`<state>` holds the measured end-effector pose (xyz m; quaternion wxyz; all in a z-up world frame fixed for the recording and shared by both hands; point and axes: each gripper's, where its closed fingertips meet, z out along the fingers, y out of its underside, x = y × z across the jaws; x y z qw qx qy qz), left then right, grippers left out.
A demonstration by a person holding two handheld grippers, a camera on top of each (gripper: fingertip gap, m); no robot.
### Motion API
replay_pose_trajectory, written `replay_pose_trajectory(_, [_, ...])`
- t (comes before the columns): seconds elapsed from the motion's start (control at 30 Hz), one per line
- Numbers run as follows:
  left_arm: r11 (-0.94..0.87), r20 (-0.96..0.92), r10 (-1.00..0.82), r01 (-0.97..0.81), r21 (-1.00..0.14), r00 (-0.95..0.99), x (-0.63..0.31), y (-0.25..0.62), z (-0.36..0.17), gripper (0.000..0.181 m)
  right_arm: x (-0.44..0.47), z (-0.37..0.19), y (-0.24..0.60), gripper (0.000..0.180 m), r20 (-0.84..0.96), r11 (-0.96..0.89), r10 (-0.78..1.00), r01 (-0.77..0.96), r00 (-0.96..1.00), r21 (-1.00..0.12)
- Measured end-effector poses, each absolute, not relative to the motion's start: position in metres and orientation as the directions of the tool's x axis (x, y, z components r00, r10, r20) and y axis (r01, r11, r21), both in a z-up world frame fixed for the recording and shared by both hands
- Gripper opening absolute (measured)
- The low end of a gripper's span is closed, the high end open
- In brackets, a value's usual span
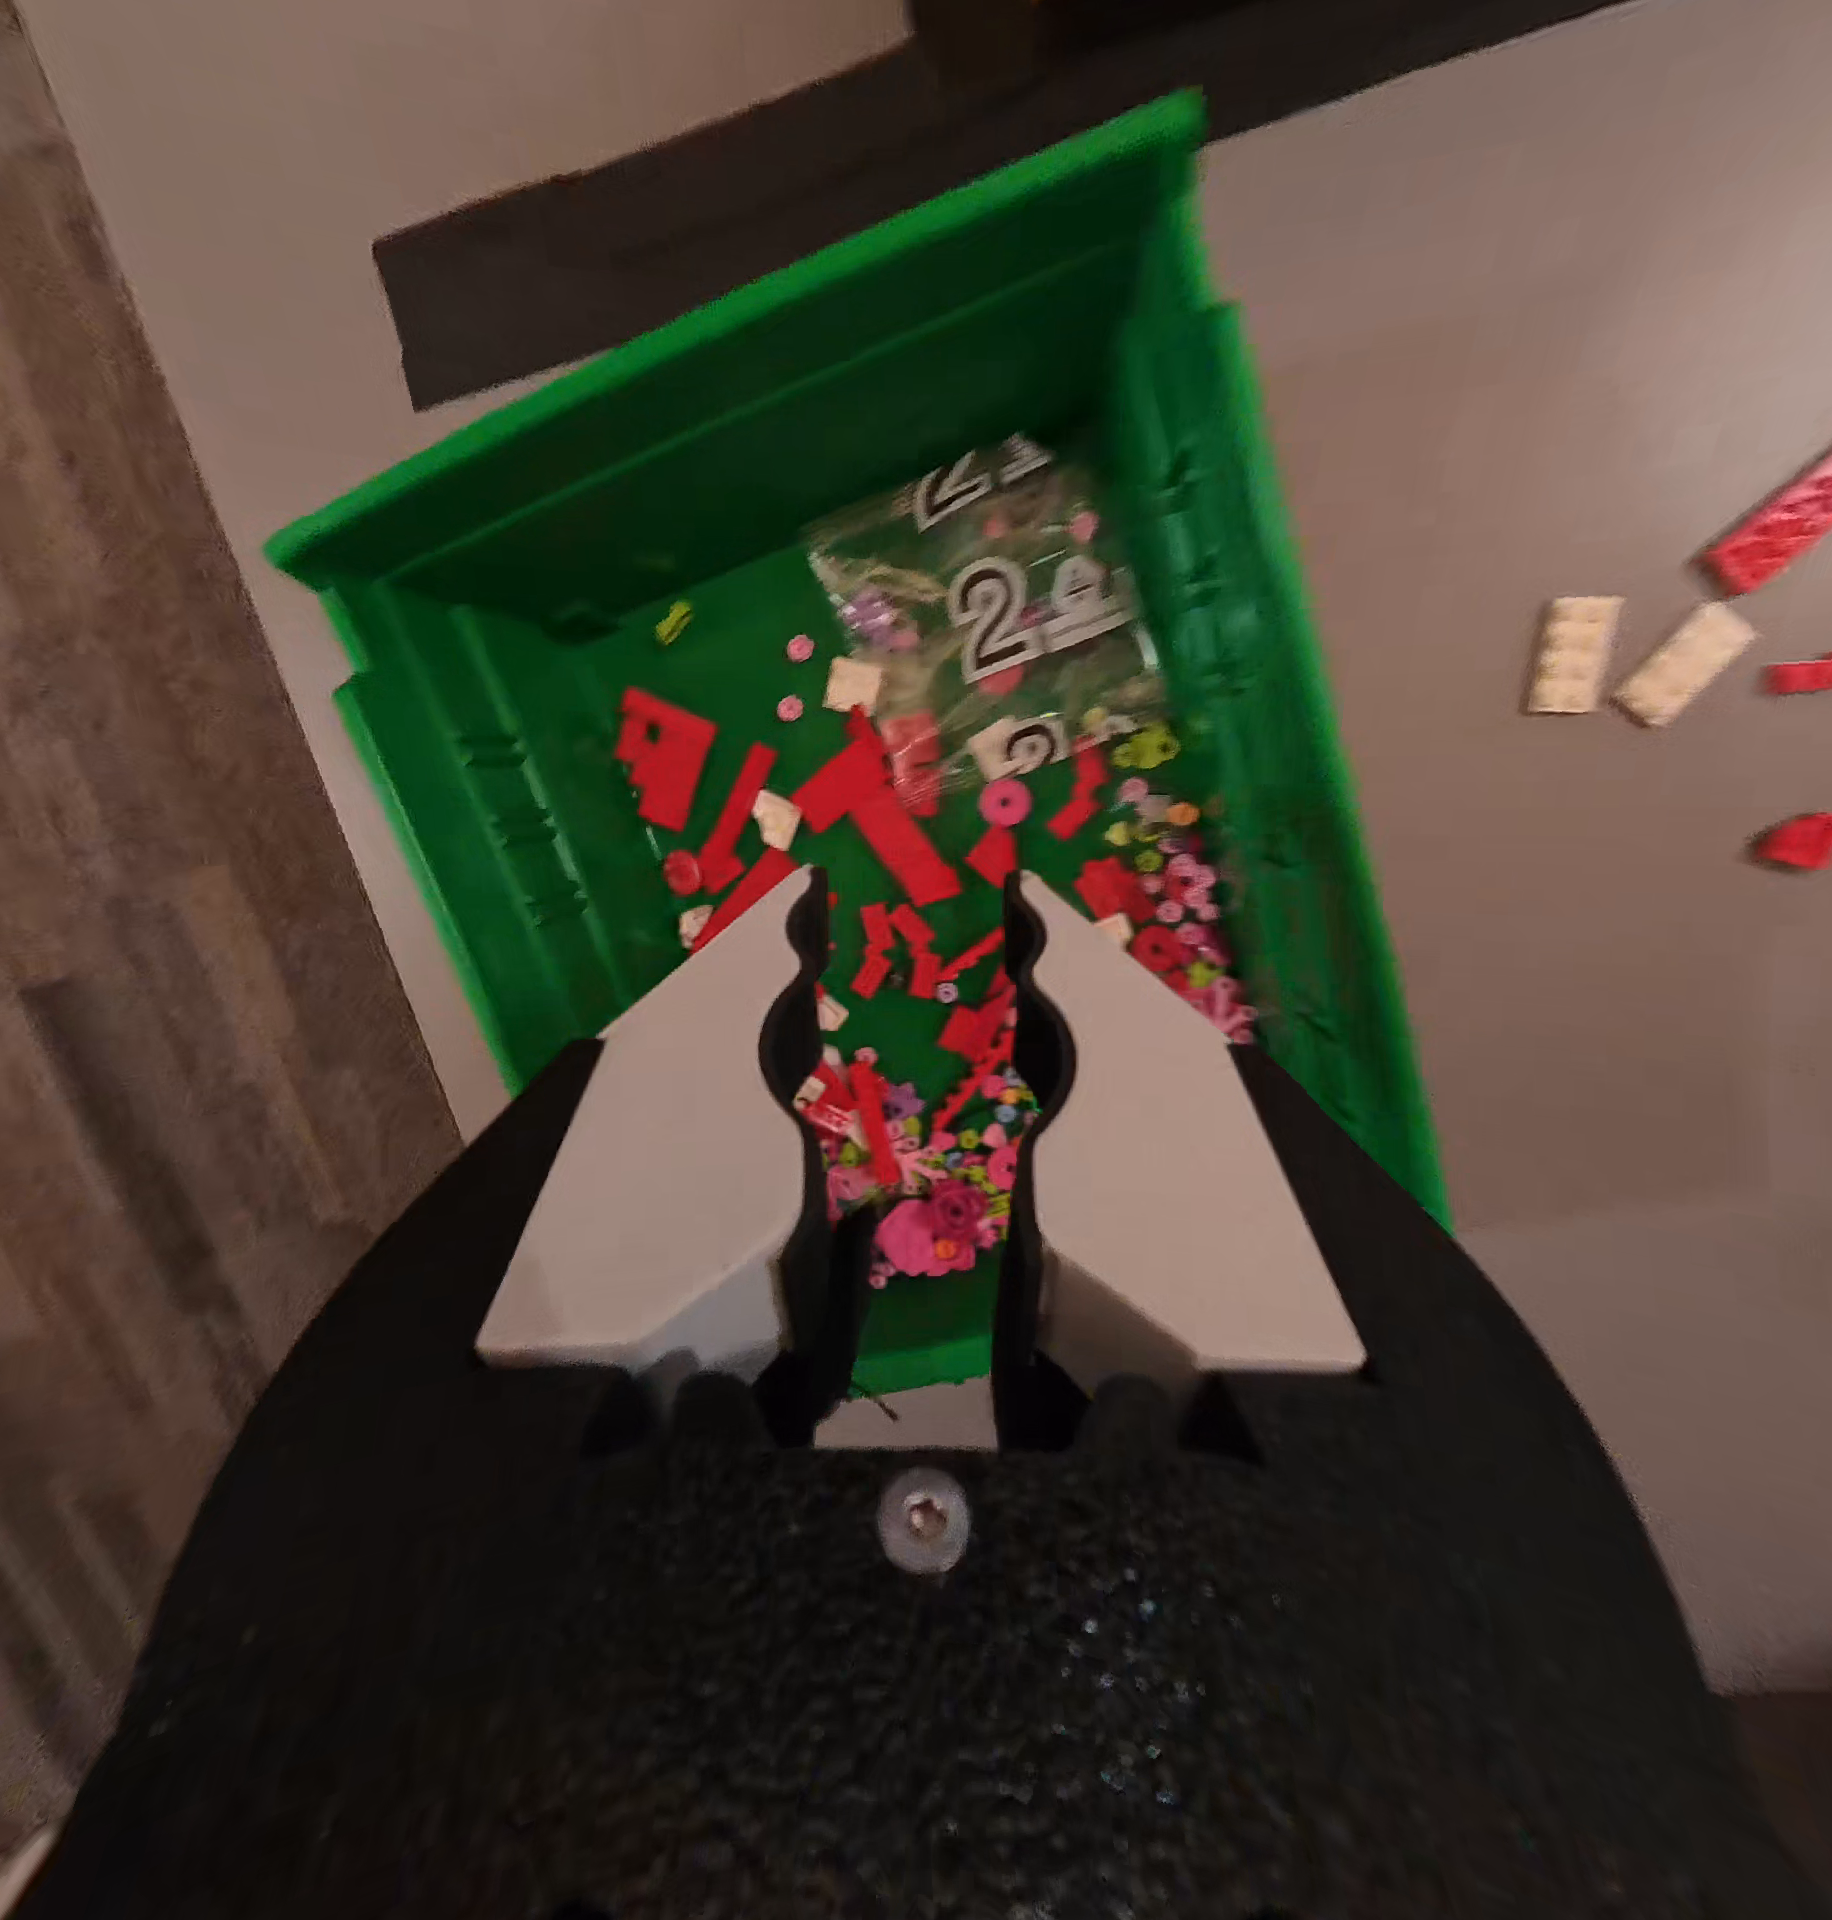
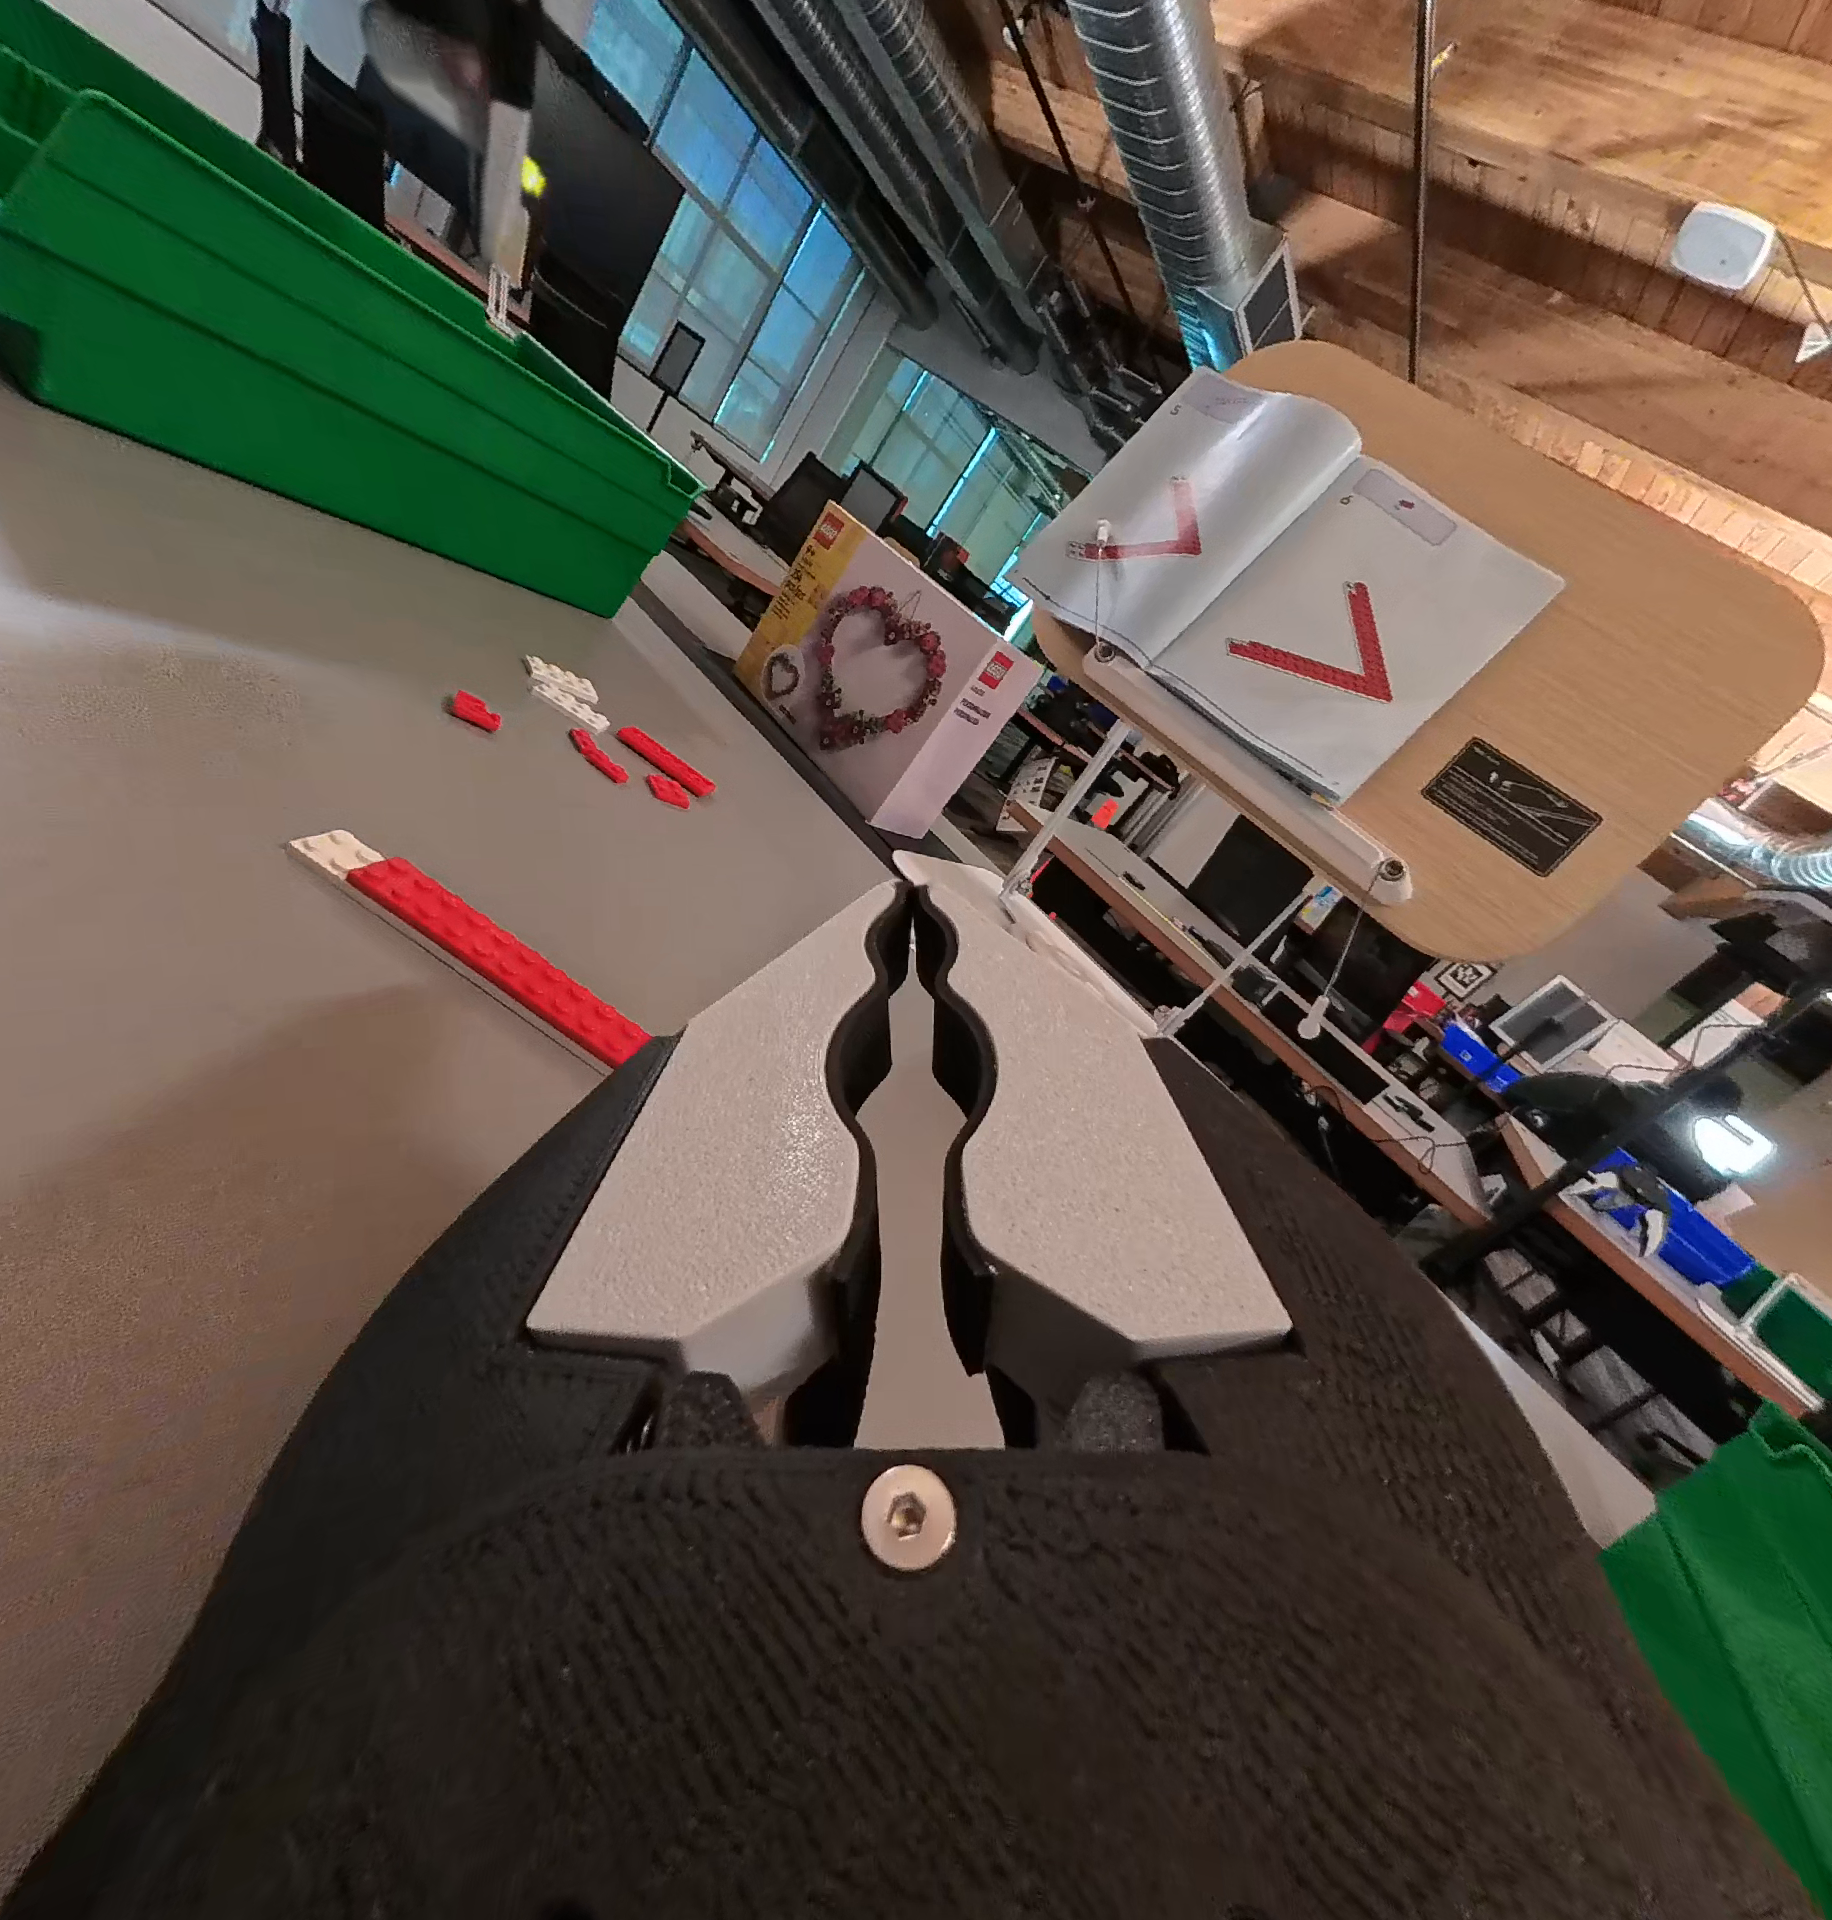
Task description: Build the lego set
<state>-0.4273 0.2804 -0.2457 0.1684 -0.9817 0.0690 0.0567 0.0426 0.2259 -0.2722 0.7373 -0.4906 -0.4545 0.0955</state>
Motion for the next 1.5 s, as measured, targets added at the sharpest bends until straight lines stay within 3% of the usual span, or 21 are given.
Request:
replay_pose_trajectory(0.1, [-0.953,-0.071,-0.064,-0.082,-0.29,0.995,-0.448,0.282,-0.273,0.025,0.042,-0.274,0.227,0.0,0.588,0.501,0.578,0.323,0.565,-0.803])
replay_pose_trajectory(0.27, [-0.962,-0.136,-0.101,-0.131,-0.238,0.986,-0.486,0.296,-0.307,0.022,0.039,-0.279,0.228,0.0,0.622,0.506,0.56,0.369,0.548,-0.78])
replay_pose_trajectory(0.37, [-0.968,-0.083,0.001,-0.02,-0.248,0.997,-0.495,0.31,-0.321,0.022,0.037,-0.282,0.229,0.0,0.646,0.51,0.547,0.4,0.533,-0.762])
replay_pose_trajectory(0.5, [-0.976,-0.061,0.136,0.123,-0.182,0.989,-0.508,0.315,-0.342,0.024,0.034,-0.287,0.229,0.0,0.682,0.52,0.53,0.442,0.505,-0.731])
replay_pose_trajectory(0.67, [-0.954,-0.042,0.226,0.212,-0.213,0.973,-0.518,0.33,-0.349,0.023,0.029,-0.292,0.225,0.0,0.72,0.541,0.518,0.475,0.462,-0.694])
replay_pose_trajectory(1.27, [-0.962,-0.155,0.257,0.237,-0.136,0.954,-0.527,0.325,-0.369,0.022,0.034,-0.283,0.224,0.0,0.648,0.52,0.565,0.39,0.51,-0.76])
replay_pose_trajectory(1.5, [-0.98,-0.143,0.186,0.173,-0.101,0.972,-0.517,0.321,-0.368,0.005,0.033,-0.284,0.223,0.0,0.65,0.523,0.568,0.389,0.505,-0.759])
